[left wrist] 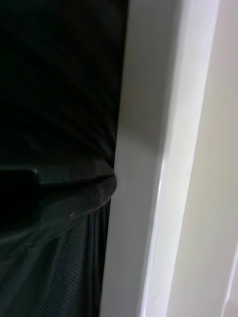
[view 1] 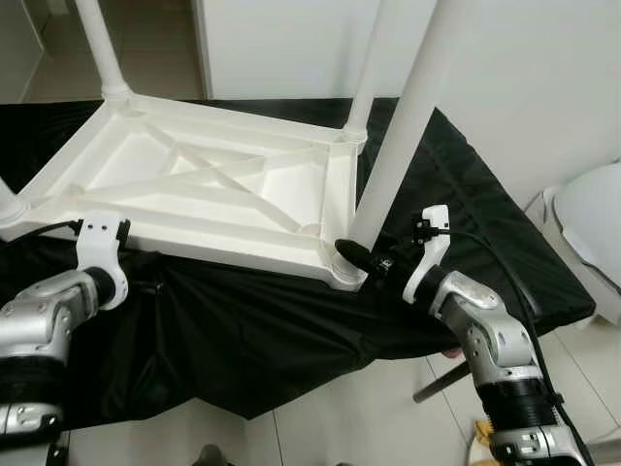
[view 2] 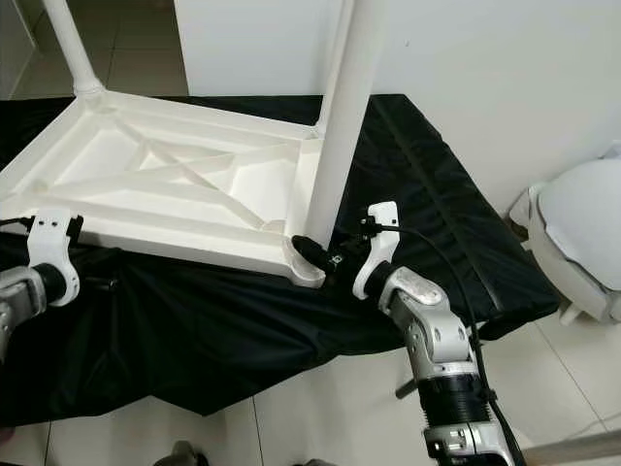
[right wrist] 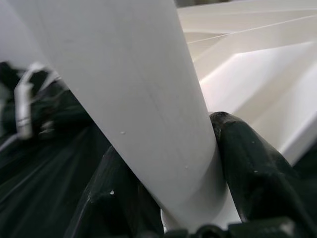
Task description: Building children table
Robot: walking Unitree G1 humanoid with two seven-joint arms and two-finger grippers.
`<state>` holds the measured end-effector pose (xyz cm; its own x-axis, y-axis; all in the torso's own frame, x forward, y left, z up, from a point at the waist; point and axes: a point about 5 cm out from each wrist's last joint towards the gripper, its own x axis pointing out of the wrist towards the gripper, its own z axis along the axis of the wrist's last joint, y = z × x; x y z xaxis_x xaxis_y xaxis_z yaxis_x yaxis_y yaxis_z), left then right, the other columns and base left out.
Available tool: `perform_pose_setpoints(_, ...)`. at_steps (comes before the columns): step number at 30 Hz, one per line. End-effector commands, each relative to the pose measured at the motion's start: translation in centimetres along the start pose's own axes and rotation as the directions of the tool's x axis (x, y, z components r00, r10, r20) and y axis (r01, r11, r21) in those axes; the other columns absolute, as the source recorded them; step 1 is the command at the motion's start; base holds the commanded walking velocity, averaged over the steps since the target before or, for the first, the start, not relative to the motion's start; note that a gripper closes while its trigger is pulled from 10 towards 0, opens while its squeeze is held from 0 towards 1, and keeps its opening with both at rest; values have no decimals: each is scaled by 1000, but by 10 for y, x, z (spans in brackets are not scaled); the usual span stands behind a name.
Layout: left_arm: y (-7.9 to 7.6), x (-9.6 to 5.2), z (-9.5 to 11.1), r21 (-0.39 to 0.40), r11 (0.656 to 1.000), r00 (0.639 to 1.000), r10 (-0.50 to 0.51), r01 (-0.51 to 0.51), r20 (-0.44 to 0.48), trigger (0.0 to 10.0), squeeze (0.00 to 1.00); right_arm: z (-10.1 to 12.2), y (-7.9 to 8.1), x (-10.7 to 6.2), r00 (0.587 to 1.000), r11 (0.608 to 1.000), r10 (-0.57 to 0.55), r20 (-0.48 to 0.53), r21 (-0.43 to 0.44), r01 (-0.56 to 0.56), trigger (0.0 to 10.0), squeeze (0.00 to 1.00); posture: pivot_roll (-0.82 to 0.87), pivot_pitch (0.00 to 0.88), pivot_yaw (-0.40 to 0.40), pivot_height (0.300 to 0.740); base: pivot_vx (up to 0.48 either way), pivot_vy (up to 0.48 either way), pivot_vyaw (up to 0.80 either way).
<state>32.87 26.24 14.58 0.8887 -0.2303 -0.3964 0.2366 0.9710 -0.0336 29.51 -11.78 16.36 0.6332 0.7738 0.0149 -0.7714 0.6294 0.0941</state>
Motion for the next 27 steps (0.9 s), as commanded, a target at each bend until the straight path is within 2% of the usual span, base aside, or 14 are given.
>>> perform_pose_setpoints(1,4,6,-1,18,983,983,184,-184,-2,10000,0,-14,30,13,978,969,207,1,135,-205,0,0,-17,85,-73,740,0,0,0)
perform_pose_setpoints(2,3,11,4,27,982,983,185,-185,7,10000,0,-15,36,14,972,963,235,-5,137,-232,0,0,-18,84,-73,740,0,0,0)
perform_pose_setpoints(7,1,16,8,40,981,982,191,-191,17,10000,0,-14,44,14,962,953,272,-4,140,-268,0,0,-18,82,-74,740,0,0,0)
perform_pose_setpoints(8,-2,20,11,43,982,983,184,-184,23,10000,0,-14,51,16,952,942,306,-2,142,-303,0,0,-22,81,-72,740,0,0,0)
perform_pose_setpoints(10,-2,20,11,43,982,983,184,-184,23,10000,0,-14,51,16,952,942,306,-2,142,-303,0,0,-22,81,-72,740,0,0,0)
perform_pose_setpoints(12,-8,27,16,56,983,984,173,-174,32,10000,0,-12,60,20,936,925,353,4,145,-350,0,0,-23,80,-72,740,0,0,0)
perform_pose_setpoints(18,-17,35,27,64,986,987,151,-154,58,10000,0,-12,76,25,901,888,435,8,161,-430,0,0,-18,79,-75,740,0,0,0)
perform_pose_setpoints(27,-22,41,37,92,985,987,137,-145,80,10000,0,-14,90,27,864,851,504,-5,177,-495,0,0,-15,80,-71,740,0,0,0)
